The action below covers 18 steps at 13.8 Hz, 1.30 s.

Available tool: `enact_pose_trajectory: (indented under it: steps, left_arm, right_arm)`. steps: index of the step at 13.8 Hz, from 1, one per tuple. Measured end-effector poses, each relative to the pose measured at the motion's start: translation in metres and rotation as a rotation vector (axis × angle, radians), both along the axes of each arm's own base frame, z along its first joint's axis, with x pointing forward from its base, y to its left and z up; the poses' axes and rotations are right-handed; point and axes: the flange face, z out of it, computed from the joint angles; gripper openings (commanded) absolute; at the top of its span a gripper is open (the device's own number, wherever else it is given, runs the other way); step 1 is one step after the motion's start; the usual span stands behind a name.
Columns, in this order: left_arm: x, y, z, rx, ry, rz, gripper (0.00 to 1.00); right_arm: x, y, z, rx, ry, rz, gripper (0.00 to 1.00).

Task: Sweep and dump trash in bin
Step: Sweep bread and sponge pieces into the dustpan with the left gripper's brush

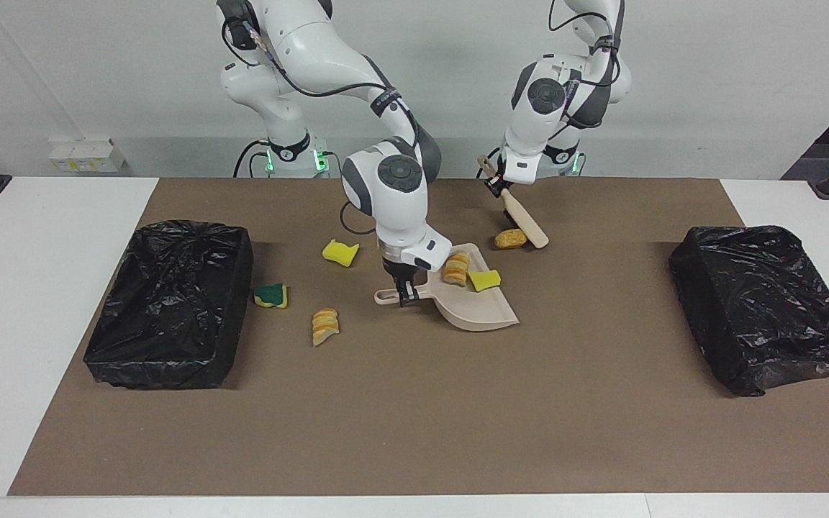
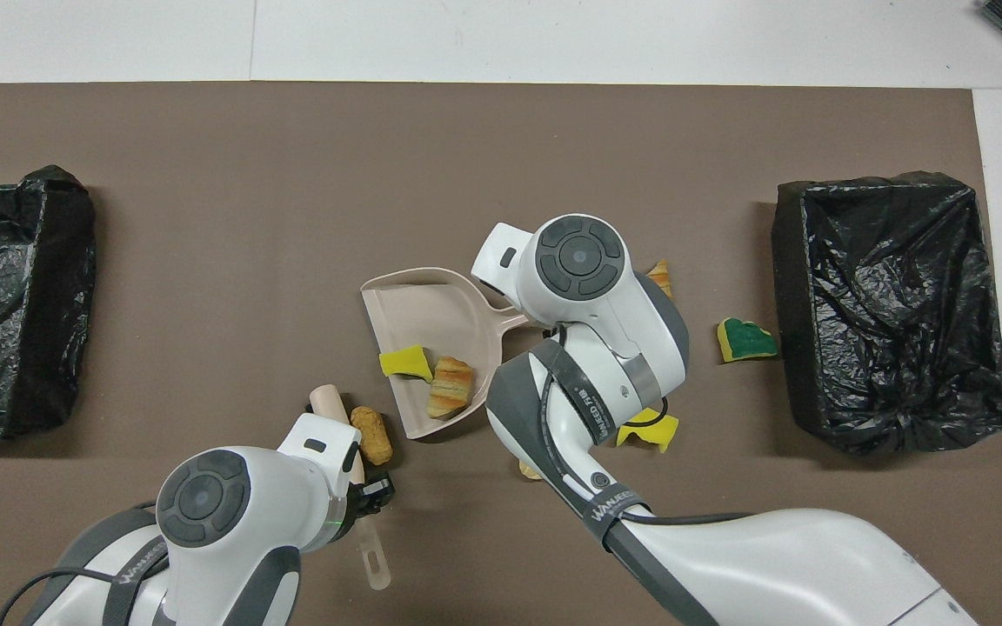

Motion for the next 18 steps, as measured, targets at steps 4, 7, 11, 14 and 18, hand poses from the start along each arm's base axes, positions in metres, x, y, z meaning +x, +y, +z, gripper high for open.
enact_pose_trajectory:
  steps: [4, 7, 11, 14, 18]
  left_arm:
    - [0.015, -0.025, -0.004, -0.094, -0.073, -0.024, 0.00]
    - [0.035, -0.045, 0.010, -0.173, -0.144, 0.017, 0.00]
    - [0.076, -0.070, 0.024, -0.261, -0.214, 0.070, 0.00]
    - [0.098, -0.062, 0.035, -0.279, -0.234, 0.105, 0.00]
    - [0.121, -0.028, 0.051, -0.253, -0.231, 0.127, 0.00]
  right_arm:
    - [0.004, -0.003, 0.006, 0.005, -0.010, -0.007, 0.00]
    - [0.006, -0.006, 0.008, 0.006, -0.014, -0.011, 0.00]
    - [0.007, -0.005, 0.009, 0.008, -0.016, -0.013, 0.00]
    - [0.011, -0.013, 0.009, 0.009, -0.016, -0.026, 0.00]
    - [0.018, -0.026, 0.011, 0.042, -0.001, -0.072, 0.00]
